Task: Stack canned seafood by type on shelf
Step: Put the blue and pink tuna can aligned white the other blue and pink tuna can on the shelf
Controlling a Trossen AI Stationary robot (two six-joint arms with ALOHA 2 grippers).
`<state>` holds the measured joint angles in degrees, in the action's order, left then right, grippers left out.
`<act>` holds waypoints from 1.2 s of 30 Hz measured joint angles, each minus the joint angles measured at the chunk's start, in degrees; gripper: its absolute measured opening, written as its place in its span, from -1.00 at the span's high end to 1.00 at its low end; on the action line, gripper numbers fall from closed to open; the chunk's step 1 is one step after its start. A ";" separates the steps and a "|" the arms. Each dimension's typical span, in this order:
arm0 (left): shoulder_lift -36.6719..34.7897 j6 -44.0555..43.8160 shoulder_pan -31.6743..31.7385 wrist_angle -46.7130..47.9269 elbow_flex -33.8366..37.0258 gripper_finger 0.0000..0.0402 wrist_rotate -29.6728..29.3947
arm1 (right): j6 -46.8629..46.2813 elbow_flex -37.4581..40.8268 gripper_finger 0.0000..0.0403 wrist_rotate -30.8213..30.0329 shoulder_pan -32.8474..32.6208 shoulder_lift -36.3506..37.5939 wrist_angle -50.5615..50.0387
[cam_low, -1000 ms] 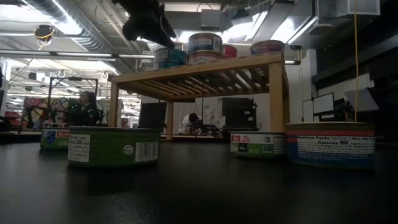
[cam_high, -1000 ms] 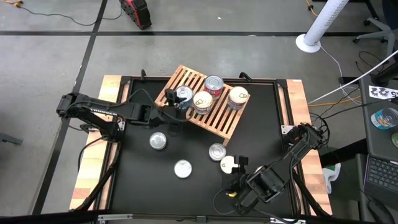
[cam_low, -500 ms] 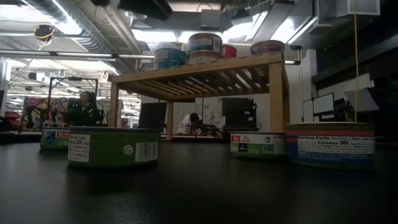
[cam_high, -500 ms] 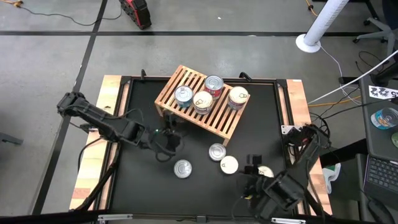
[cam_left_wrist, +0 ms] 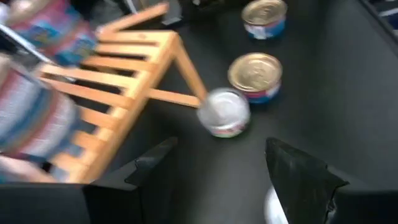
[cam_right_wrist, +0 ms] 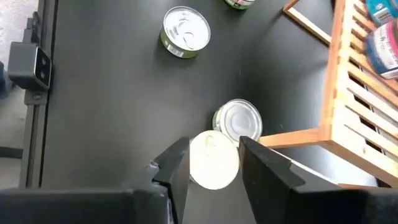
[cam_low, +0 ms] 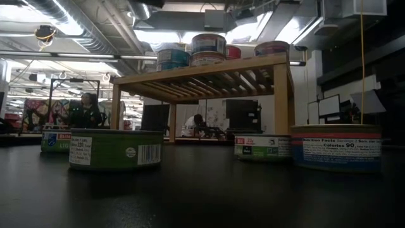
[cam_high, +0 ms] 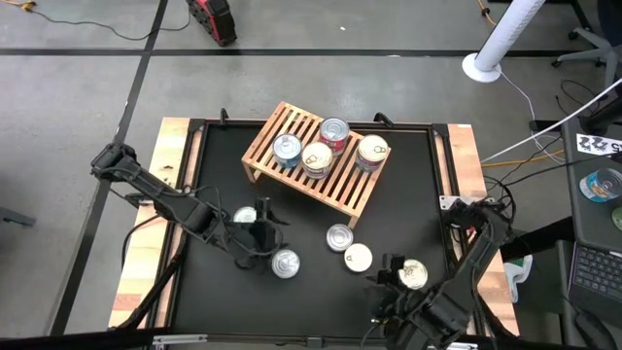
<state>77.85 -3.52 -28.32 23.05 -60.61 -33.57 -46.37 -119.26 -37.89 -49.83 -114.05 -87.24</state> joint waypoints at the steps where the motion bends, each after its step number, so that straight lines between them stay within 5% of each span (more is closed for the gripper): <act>1: 0.31 -0.62 -0.20 -0.11 0.38 -0.19 0.87 | 0.00 0.01 0.31 0.15 0.23 -0.56 0.54; 26: 15.62 4.97 -1.44 -9.32 2.08 -0.19 2.48 | 3.37 0.06 0.31 11.08 6.58 -16.82 0.30; 36: 17.31 4.51 -1.85 -9.16 2.08 -0.19 3.29 | 3.39 8.07 0.31 14.58 9.50 -17.34 0.90</act>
<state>95.15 0.99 -30.17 13.89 -58.52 -30.28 -42.98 -111.19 -23.31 -40.33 -131.39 -86.34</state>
